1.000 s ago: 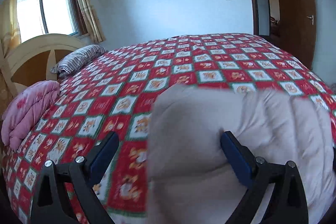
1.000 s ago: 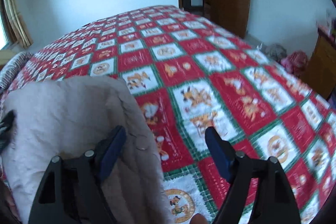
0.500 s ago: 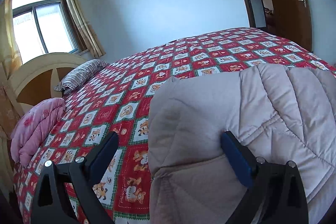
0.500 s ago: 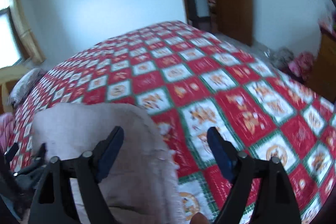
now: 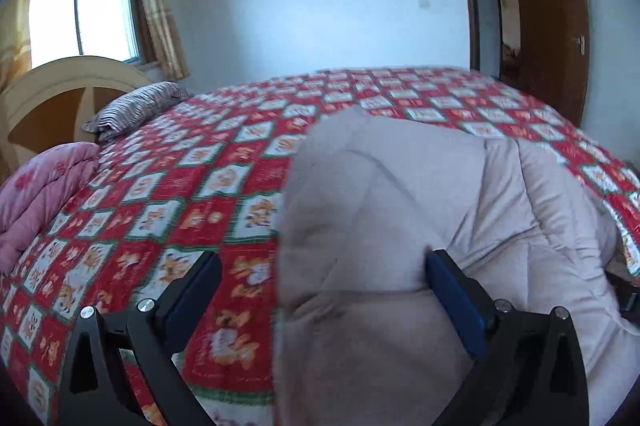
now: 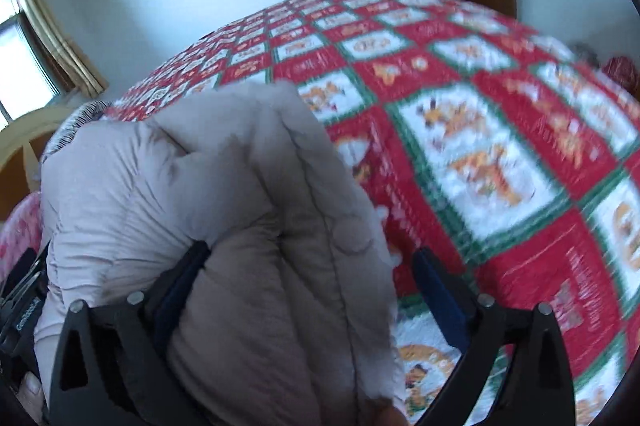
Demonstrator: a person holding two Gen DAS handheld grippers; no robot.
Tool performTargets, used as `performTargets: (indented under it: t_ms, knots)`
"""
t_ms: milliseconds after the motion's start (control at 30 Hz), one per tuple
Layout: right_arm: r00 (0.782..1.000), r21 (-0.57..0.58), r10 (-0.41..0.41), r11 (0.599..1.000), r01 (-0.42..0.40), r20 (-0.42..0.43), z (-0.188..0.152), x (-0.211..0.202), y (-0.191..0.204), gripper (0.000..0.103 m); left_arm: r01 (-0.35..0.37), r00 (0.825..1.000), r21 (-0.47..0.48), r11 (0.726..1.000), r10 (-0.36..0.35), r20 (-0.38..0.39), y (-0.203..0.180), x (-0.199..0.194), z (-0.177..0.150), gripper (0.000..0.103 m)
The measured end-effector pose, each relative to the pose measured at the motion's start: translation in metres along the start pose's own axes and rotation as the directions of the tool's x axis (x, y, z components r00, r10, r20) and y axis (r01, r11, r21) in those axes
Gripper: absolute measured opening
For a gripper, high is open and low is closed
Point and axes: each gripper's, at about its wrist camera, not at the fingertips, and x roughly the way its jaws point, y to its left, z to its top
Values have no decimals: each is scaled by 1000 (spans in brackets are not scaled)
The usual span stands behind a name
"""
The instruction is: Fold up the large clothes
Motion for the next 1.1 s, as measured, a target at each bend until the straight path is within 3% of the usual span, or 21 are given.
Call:
performTargets:
  t_ms: [133, 233, 433, 567, 667, 800, 900, 1100]
  knots:
    - [1000, -11, 3, 1000, -3, 15, -5, 1, 0, 100, -59, 997, -27, 998, 60, 41, 27, -21, -14, 102]
    - [1000, -9, 9, 1000, -9, 15, -6, 3, 0, 101, -3, 999, -78, 997, 0, -41, 45, -10, -26, 102]
    - [1000, -7, 7, 1000, -6, 27, -8, 3, -1, 100, 114, 981, -128, 985, -132, -141, 41, 14, -39, 102]
    - [999, 0, 32, 999, -32, 44, -10, 2, -3, 94, 134, 978, -107, 985, -149, -148, 32, 16, -40, 102]
    - [993, 3, 109, 994, -109, 35, -12, 4, -5, 87, 143, 977, -105, 984, -157, -143, 29, 15, -41, 102]
    - [990, 6, 143, 990, -143, 17, -10, 9, -6, 87, 188, 967, -93, 978, -201, -154, 22, 19, -39, 102]
    - [980, 2, 198, 980, -198, 9, -12, 11, -6, 79, 201, 965, -82, 976, -212, -155, 19, 21, -39, 102]
    - [977, 1, 215, 977, -215, 4, -13, 13, -6, 78, 208, 965, -67, 976, -216, -149, 14, 20, -37, 102]
